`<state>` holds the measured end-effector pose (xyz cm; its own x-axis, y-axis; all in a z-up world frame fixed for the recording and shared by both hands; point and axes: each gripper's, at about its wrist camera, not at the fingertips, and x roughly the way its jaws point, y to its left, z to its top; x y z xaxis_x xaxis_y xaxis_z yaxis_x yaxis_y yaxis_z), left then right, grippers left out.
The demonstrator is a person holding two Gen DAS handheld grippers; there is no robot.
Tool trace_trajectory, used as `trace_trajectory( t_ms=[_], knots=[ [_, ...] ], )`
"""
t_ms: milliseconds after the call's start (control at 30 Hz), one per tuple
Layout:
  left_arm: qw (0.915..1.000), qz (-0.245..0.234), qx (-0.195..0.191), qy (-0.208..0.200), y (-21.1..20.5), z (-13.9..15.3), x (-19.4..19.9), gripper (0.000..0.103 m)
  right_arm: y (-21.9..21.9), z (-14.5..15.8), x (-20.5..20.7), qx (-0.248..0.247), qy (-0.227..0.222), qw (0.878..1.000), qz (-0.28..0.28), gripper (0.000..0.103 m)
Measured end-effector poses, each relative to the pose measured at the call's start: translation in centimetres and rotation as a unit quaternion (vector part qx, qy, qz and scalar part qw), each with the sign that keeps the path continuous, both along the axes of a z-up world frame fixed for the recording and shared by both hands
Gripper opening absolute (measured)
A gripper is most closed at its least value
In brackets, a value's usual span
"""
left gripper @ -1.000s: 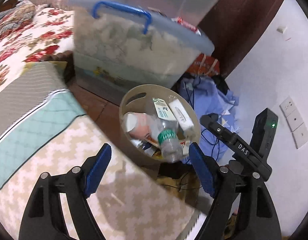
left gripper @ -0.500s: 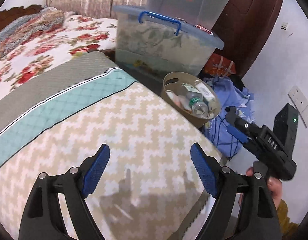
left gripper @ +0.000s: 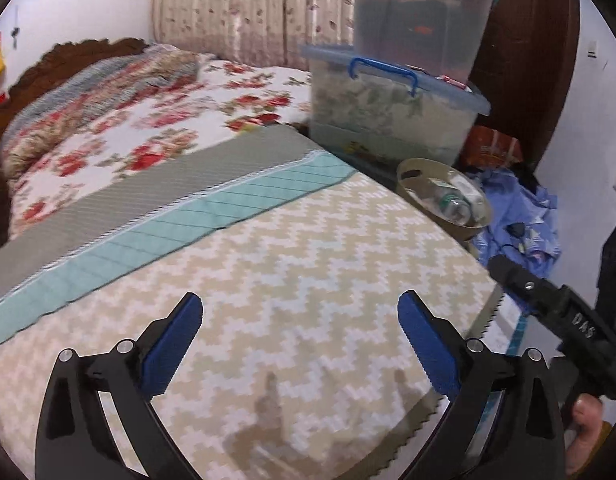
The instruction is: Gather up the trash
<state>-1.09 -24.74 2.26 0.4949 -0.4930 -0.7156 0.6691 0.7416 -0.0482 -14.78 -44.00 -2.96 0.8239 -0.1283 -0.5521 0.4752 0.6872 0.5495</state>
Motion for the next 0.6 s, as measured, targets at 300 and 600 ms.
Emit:
trace_trajectory(
  t_ms=[300,600],
  knots=[
    [0.9991,0.024,0.007,-0.036,2.7,1.2,-1.5,0.094,3.0,1.3,-0.9,-0.021,0.004,1.000,0.001,0.094],
    [0.9982,0.036,0.003,-0.047,3.6,2.1,-2.5,0.094,4.5,2.1,-1.7,-0.028,0.003,1.000,0.005,0.097]
  ],
)
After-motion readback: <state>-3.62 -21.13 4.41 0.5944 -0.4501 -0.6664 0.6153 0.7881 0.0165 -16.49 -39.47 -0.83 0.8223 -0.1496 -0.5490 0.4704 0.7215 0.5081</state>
